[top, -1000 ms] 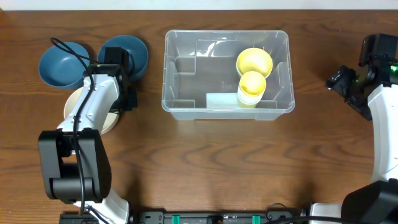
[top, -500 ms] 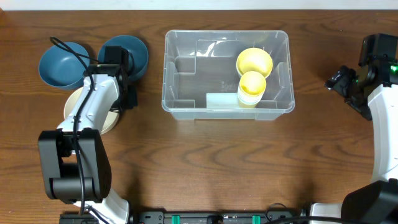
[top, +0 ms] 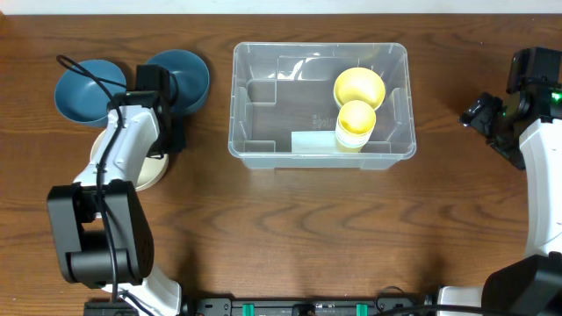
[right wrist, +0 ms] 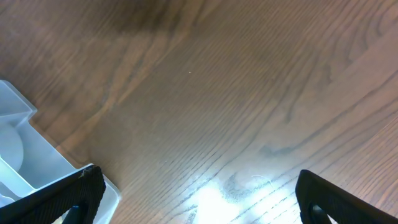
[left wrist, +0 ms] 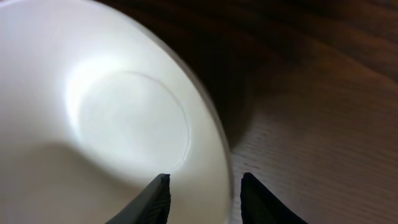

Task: Pack container
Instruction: 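Grasp the cream bowl rim with the left gripper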

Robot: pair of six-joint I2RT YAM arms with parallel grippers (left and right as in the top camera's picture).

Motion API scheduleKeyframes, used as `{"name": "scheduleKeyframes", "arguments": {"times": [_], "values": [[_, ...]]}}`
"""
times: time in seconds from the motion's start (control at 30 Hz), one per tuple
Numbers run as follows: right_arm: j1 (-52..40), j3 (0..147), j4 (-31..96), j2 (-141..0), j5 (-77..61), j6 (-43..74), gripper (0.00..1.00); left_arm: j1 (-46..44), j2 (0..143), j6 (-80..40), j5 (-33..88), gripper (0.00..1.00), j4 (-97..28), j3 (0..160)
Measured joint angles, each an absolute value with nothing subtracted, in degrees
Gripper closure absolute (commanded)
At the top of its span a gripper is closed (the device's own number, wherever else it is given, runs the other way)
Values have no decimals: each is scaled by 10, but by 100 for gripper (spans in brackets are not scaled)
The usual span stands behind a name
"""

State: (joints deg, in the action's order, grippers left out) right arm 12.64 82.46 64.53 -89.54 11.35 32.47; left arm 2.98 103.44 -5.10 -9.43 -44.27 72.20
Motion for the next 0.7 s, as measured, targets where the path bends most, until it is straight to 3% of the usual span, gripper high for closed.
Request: {"name": "scheduleKeyframes", "arguments": {"times": [0.17, 0.3, 0.37, 0.7], "values": [[126, 825, 645, -895, 114, 325, 1, 32, 1034, -52, -94, 63, -430, 709], [126, 825, 645, -895, 114, 325, 1, 32, 1034, -62, -94, 79, -422, 700], [126, 825, 645, -895, 114, 325, 1, 32, 1034, -70, -94, 94, -417, 696], [126, 825, 645, -895, 114, 325, 1, 32, 1034, -104, -91, 94, -442, 693]]}}
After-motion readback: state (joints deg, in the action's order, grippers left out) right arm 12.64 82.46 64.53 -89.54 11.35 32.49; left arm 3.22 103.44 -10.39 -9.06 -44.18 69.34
